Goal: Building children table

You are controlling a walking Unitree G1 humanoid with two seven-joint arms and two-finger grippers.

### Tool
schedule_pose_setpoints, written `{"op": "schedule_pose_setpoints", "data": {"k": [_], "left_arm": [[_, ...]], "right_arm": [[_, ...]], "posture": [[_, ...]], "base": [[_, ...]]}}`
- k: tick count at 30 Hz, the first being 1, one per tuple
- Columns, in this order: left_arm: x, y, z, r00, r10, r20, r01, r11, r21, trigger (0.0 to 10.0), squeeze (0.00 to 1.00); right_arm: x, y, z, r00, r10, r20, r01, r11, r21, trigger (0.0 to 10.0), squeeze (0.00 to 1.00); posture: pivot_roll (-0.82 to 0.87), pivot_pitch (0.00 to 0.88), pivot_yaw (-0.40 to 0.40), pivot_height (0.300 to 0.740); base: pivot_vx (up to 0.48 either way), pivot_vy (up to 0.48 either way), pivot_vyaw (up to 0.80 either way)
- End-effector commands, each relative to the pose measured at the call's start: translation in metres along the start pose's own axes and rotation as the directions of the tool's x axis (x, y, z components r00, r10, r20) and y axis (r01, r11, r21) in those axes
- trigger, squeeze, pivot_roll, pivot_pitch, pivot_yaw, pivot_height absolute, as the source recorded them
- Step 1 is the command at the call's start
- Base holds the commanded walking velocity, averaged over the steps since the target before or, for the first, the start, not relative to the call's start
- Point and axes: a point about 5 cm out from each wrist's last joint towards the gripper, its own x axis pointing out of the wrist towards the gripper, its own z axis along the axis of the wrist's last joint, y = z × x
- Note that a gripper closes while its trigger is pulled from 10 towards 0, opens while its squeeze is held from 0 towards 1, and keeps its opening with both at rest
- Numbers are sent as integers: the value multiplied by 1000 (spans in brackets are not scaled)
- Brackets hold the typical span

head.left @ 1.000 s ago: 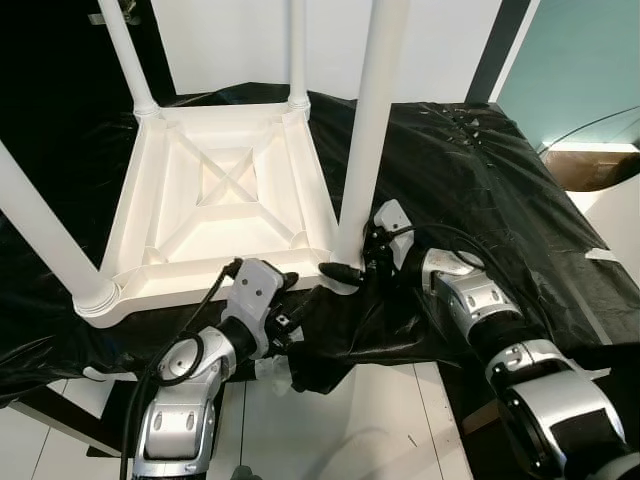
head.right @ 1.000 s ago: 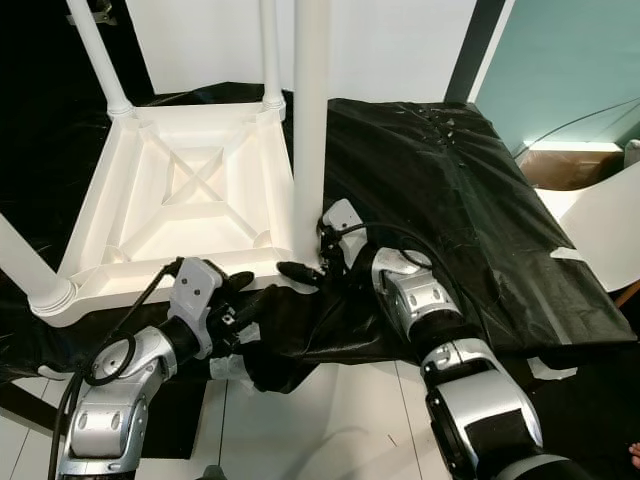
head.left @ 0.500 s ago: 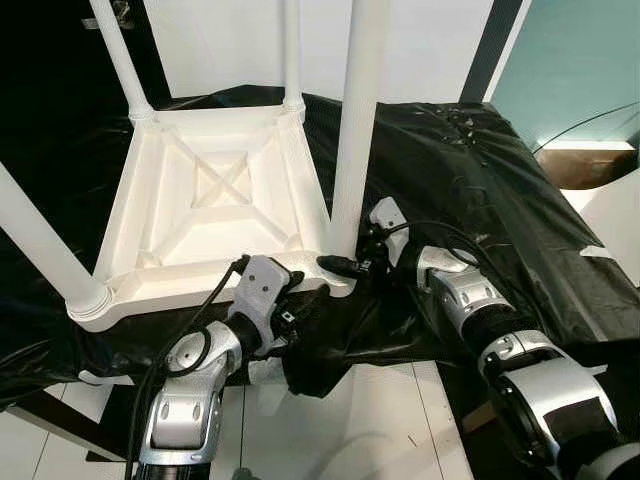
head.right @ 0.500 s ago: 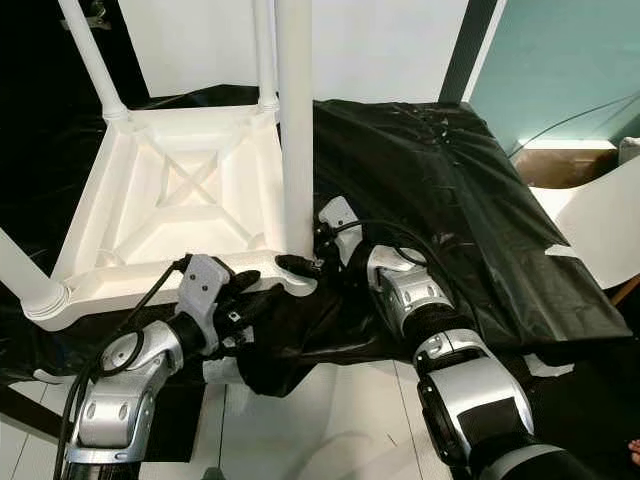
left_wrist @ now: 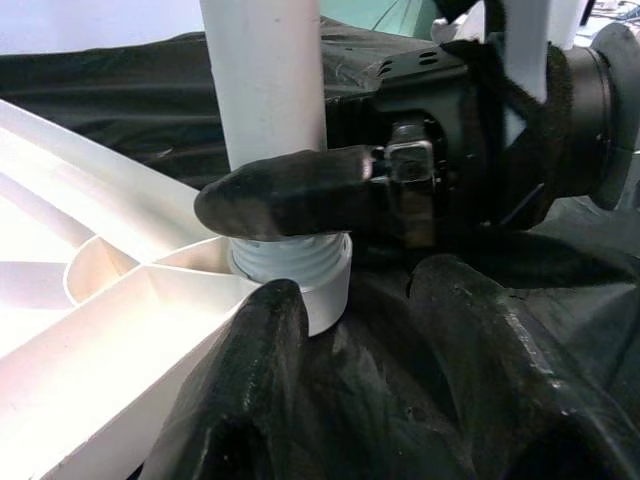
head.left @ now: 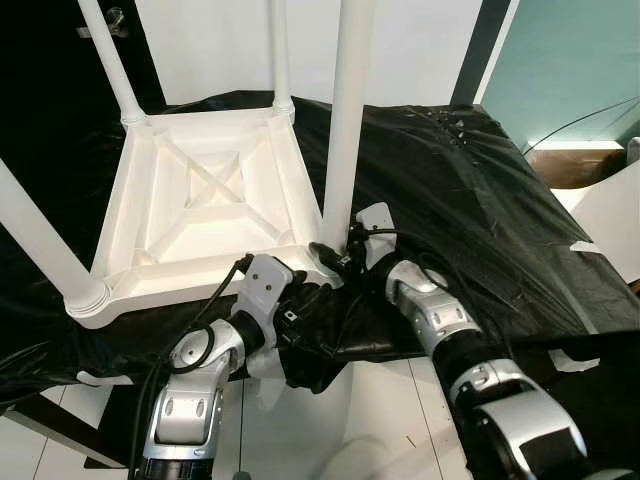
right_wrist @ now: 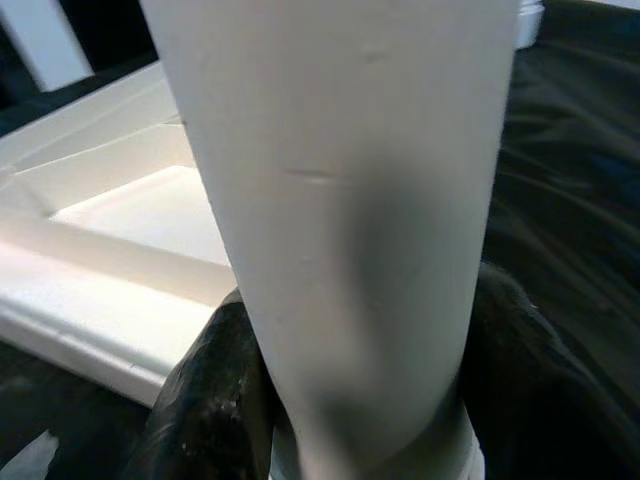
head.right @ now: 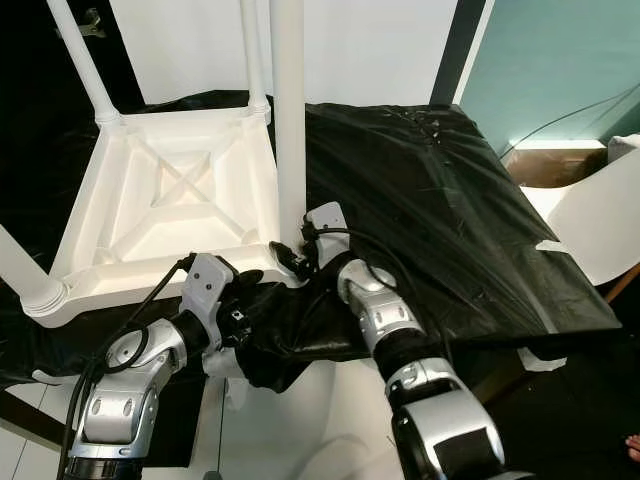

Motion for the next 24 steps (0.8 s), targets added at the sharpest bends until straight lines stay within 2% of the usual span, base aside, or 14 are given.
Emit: {"op": "schedule_pose_setpoints", "data": {"k": [1,4,6,7,11,12,20,22,24], "left_arm": [[3,4,0,996,87,6,-87,996,0,10000,0],[4,3,0,996,84,8,-84,997,-1,10000,0],[4,3,0,996,84,8,-84,997,-1,10000,0],[4,3,0,997,81,8,-81,997,-2,10000,0],[3,2,-1,997,73,5,-73,997,-4,10000,0],[3,2,-1,997,71,4,-71,997,-5,10000,0],[1,0,-2,998,56,-7,-56,998,-6,10000,0],[-3,0,-3,998,54,-19,-54,999,0,10000,0],[-3,0,-3,998,54,-19,-54,999,0,10000,0]], "right_arm": [[-7,0,-25,990,-89,-107,96,994,57,10000,0],[-8,8,-27,989,-107,-101,115,990,79,10000,0],[-8,8,-27,989,-107,-101,115,990,79,10000,0],[-9,15,-25,993,-77,-87,84,993,85,10000,0],[-12,17,-19,997,-54,-57,58,995,83,10000,0],[-15,15,-15,997,-62,-41,65,995,76,10000,1000],[-27,-6,-1,1000,12,23,-13,1000,13,10000,1000],[-30,-21,6,997,73,38,-71,996,-46,10000,1000],[-30,-21,6,997,73,38,-71,996,-46,10000,1000]], "posture": [[63,0,-49,740],[62,0,-50,740],[62,0,-50,740],[56,0,-50,740],[46,0,-49,740],[45,0,-43,740],[59,0,-28,740],[64,0,-27,740],[64,0,-27,740]], "base": [[0,0,0],[0,0,0],[0,0,0],[0,0,0],[0,0,0],[0,0,0],[0,0,0],[0,0,0],[0,0,0]]}}
